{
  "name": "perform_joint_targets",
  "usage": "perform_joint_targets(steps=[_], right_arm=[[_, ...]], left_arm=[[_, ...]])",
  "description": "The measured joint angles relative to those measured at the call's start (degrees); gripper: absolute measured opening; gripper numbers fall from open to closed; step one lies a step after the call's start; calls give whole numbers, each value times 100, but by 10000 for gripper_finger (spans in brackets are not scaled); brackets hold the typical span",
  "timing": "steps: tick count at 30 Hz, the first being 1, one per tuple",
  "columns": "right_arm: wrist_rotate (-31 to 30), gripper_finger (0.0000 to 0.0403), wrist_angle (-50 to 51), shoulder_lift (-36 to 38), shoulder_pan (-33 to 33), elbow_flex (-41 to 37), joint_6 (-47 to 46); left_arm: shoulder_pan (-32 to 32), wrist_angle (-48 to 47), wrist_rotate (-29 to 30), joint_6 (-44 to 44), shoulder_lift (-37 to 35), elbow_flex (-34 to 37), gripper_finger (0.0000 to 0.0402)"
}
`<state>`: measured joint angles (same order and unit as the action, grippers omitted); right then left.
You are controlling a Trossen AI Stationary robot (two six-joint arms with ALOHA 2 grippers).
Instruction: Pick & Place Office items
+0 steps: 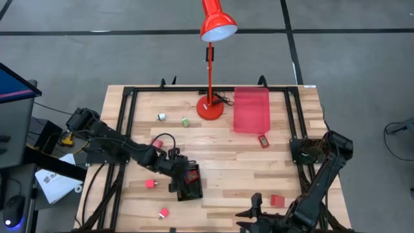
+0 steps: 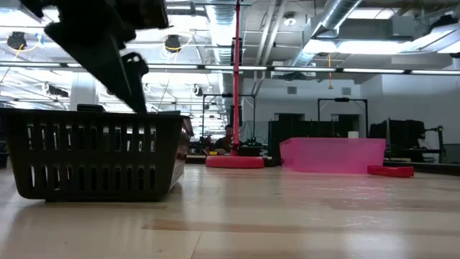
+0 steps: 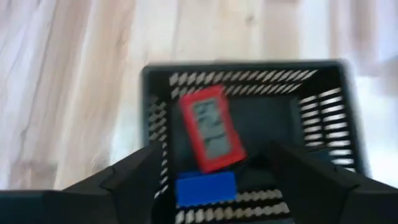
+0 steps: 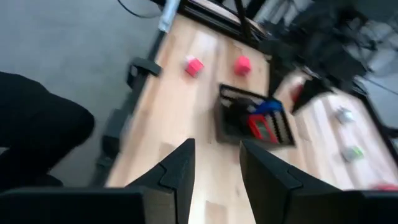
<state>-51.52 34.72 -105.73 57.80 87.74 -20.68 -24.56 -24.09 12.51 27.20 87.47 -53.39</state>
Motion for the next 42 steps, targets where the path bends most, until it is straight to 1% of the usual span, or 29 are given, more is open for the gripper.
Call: perform_joint_targets(steps=[2, 5, 7, 9, 11, 12, 15, 17, 19, 23, 26, 27, 28, 32, 34, 36, 38, 42], right_arm=[[-181, 118, 570, 0, -2, 0, -495], [-425, 118, 1932, -2, -97, 0, -1836], [-515, 118, 3106, -4, -238, 0, -3239], [-518, 118, 4350, -4, -409, 0, -4836], [-303, 118, 5506, -4, -584, -5, -6355], [-136, 118, 5576, 11, -688, -55, -6843], [88, 118, 5237, 463, -1104, -572, -6864], [200, 119, 5363, 773, -1524, -875, -7005], [403, 119, 5563, 1004, -1903, -1383, -7344], [511, 119, 4999, 1800, -2643, -2548, -7358], [534, 119, 4159, 2361, -3128, -3593, -7218], [529, 119, 3803, 2610, -3259, -3942, -7071], [594, 119, 3243, 2843, -3373, -4291, -6891], [1120, 119, 1090, 3808, -3794, -5645, -5997], [1306, 119, 519, 4211, -3963, -6148, -5729], [1463, 119, 264, 4472, -4121, -6449, -5526], [1548, 124, 259, 4609, -4229, -6602, -5470], [1579, 154, 203, 4521, -4264, -6592, -5371]], left_arm=[[-88, 329, 12, -201, -22, 2, 295], [-316, 1177, 276, -686, -80, 2, 296], [-507, 1854, 417, -1120, -88, 2, 296], [-701, 2501, 561, -1622, -86, 2, 296], [-896, 3164, 747, -2190, -86, 2, 296], [-977, 3443, 862, -2492, -86, 2, 296], [-1186, 4088, 1284, -3382, -196, 2, 296], [-1250, 4520, 1459, -3771, -421, 2, 296], [-1308, 4836, 1538, -4076, -676, 2, 296], [-1470, 5103, 1536, -4510, -1106, -1, 296], [-1638, 5099, 1523, -4718, -1247, -2, 296], [-1688, 5104, 1513, -4776, -1242, 7, 296], [-1747, 5137, 1510, -4803, -1231, 60, 296], [-1855, 5133, 1616, -4924, -1146, 135, 296], [-1882, 5157, 1734, -4928, -1161, 136, 296], [-1882, 5154, 1751, -4930, -1158, 136, 296], [-1888, 5155, 1751, -4929, -1157, 138, 296], [-1888, 5159, 1749, -4928, -1157, 138, 296]])
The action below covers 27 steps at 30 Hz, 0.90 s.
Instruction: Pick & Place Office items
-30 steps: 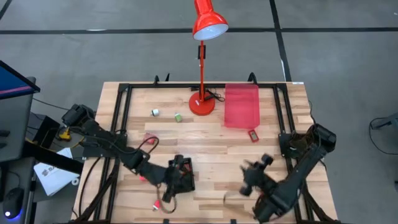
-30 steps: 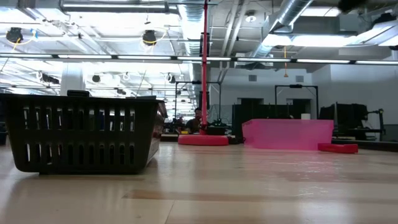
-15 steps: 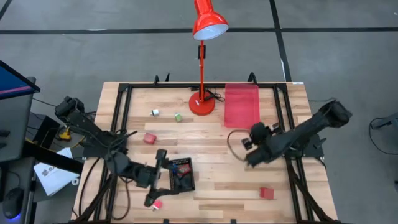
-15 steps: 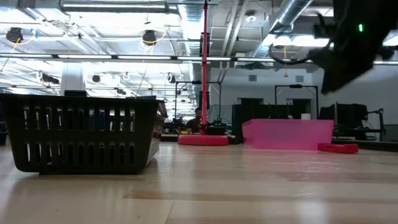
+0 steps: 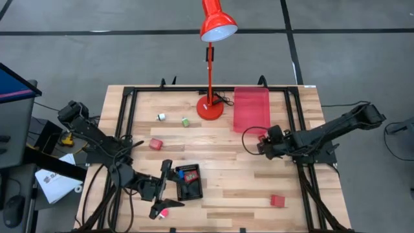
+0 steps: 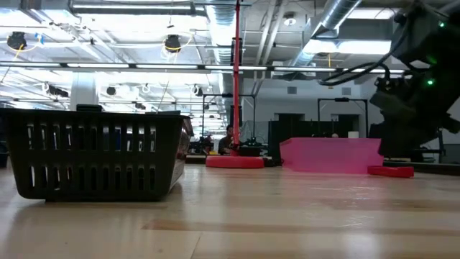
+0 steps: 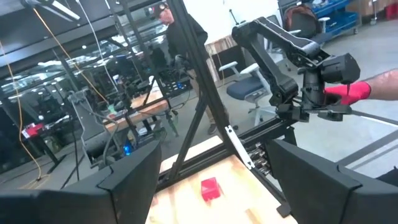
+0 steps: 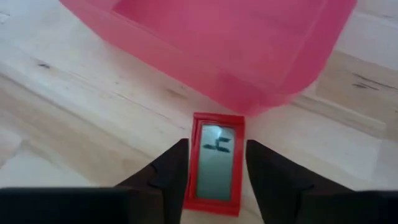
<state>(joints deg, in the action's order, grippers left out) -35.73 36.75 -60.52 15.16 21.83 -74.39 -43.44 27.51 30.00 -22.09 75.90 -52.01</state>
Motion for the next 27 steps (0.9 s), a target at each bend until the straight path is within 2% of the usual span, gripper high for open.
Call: perform_joint_targets(steps=[8, 12, 19, 27], right_arm=[[144, 253, -39, -680, -157, 22, -35], [278, 282, -435, -1079, -157, 40, -50], [256, 291, -682, -1592, -103, 50, -42], [58, 291, -650, -1503, 90, 85, 67]], left_arm=[[0, 52, 0, 7, 0, 0, 296], [0, 54, -1, 36, 0, 0, 296], [-1, 45, -2, 136, 0, 1, 296], [-22, 42, -16, 136, 0, 2, 296]])
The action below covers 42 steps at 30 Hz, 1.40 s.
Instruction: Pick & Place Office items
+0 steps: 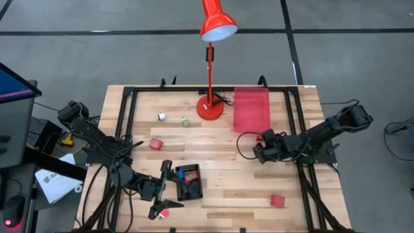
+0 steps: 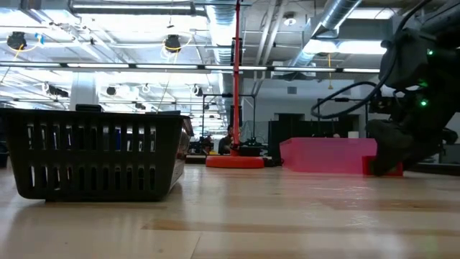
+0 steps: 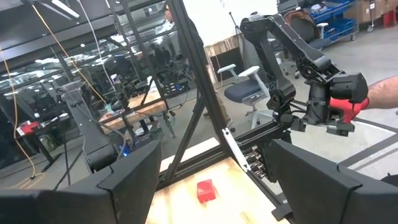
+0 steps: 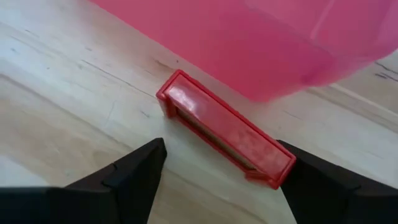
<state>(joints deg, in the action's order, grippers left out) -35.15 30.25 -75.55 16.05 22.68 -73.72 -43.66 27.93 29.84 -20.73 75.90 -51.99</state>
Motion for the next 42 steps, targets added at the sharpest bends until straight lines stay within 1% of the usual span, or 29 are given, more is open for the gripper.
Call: perform_joint_targets(steps=[5, 14, 16, 21, 27, 31, 33, 36, 39, 42], right_arm=[[89, 290, -95, 19, 68, 9, 27], [113, 290, -917, 17, 588, 15, 27], [68, 290, -918, 17, 660, 20, 17], [-122, 290, -440, 17, 567, 18, -359], [-230, 290, -446, 19, 411, 20, -278], [-237, 285, -623, 19, 362, 19, -125], [-237, 272, -696, 19, 363, 19, -82], [-237, 237, -699, 22, 365, 20, -66], [-237, 184, -706, 22, 381, 20, -34], [-239, 119, -783, 22, 445, 20, 25]], left_arm=[[2, 0, 1, 2, 0, 0, 296], [2, 0, 11, 17, 0, 0, 296], [2, 0, 11, 17, 0, 0, 296], [1, 0, 11, 20, 2, 0, 296], [2, 0, 11, 15, 2, 0, 296], [2, 0, 11, 13, 2, 0, 296], [1, 0, 10, 12, 2, 0, 296], [2, 0, 9, 11, 3, 0, 296], [0, 0, 9, 11, 4, 0, 296], [1, 0, 9, 11, 4, 0, 296]])
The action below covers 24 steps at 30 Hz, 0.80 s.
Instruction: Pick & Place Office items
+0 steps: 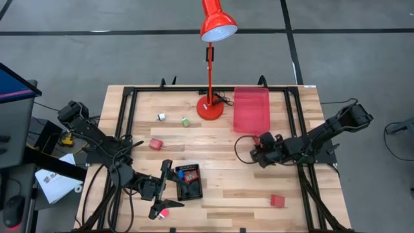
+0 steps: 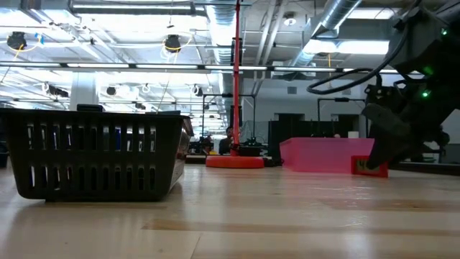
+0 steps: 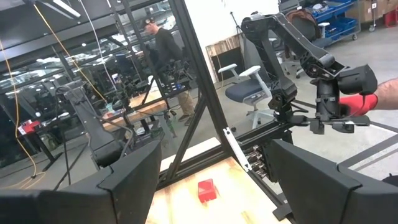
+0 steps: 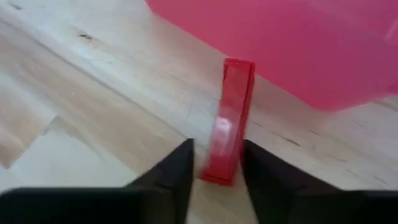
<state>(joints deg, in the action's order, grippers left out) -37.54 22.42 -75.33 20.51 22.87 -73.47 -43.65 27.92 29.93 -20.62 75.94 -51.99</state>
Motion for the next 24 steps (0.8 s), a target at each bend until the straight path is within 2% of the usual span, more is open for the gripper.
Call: perform_joint_targets(steps=[3, 10, 13, 17, 21, 24], right_arm=[[2, 56, -122, 0, 115, 0, 21], [43, 55, -991, 0, 783, -2, 44], [40, 55, -1790, 0, 1213, -1, 211], [-188, 55, -2798, -7, 1732, 242, 831], [-269, 55, -3606, -261, 1926, 879, 1927], [-106, 55, -3587, -699, 1781, 1636, 2677]], left_arm=[[0, -2, 0, 0, 0, 0, 296], [-22, -62, 58, -9, 0, 0, 296], [-103, -169, 555, -96, 0, 2, 296], [-258, -236, 1527, -298, 0, 2, 296], [-338, -346, 2066, -317, 0, 2, 296], [-328, -442, 2411, -317, 0, 2, 296]])
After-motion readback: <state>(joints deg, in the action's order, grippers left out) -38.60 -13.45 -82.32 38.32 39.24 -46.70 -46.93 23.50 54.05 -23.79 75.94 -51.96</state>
